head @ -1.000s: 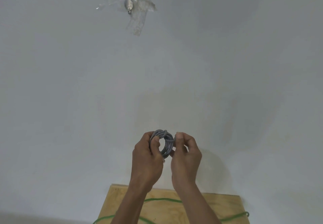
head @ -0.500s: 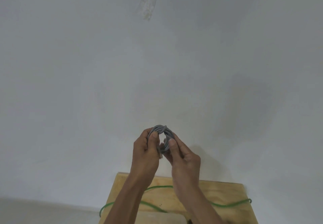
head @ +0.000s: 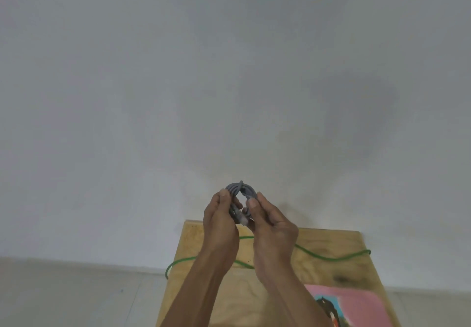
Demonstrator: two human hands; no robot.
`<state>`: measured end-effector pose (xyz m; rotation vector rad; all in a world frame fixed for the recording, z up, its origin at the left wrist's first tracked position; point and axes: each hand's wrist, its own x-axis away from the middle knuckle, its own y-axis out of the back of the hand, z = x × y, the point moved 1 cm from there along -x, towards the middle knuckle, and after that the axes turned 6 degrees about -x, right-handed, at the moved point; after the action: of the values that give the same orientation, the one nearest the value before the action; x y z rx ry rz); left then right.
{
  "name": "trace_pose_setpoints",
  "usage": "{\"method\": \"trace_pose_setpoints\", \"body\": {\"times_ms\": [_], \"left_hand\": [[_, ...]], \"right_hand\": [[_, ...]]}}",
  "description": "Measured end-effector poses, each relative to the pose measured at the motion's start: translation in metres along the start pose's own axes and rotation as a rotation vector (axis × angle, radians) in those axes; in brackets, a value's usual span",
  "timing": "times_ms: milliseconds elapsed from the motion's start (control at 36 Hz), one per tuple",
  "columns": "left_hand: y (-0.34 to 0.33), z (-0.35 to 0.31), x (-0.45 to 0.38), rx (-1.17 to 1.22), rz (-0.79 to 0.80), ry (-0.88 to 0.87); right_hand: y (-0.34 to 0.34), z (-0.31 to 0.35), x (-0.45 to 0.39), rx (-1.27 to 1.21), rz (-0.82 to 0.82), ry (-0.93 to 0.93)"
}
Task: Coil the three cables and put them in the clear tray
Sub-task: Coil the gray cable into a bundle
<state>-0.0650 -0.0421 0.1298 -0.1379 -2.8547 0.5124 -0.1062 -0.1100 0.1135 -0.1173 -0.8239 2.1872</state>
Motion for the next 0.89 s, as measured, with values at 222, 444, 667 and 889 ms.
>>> {"method": "trace_pose_setpoints", "body": {"times_ms": [222, 444, 667, 889], "left_hand": [[0.031, 0.014, 0.004, -0.165, 0.072, 0.019], [0.039, 0.02, 0.009, -0.181, 0.065, 0.079], [0.055, 0.036, 0.004, -0.316, -0.02, 0.131], [0.131, 0.077, -0.011, -0.79, -0.171, 0.217]], "right_hand": [[0.017, -0.014, 0.007, 0.2, -0.026, 0.08], [0.037, -0.021, -0.002, 0.314, -0.003, 0.079], [0.07, -0.039, -0.011, 0.33, 0.018, 0.035], [0.129, -0.105, -0.008, 0.516, -0.069, -0.139]]}}
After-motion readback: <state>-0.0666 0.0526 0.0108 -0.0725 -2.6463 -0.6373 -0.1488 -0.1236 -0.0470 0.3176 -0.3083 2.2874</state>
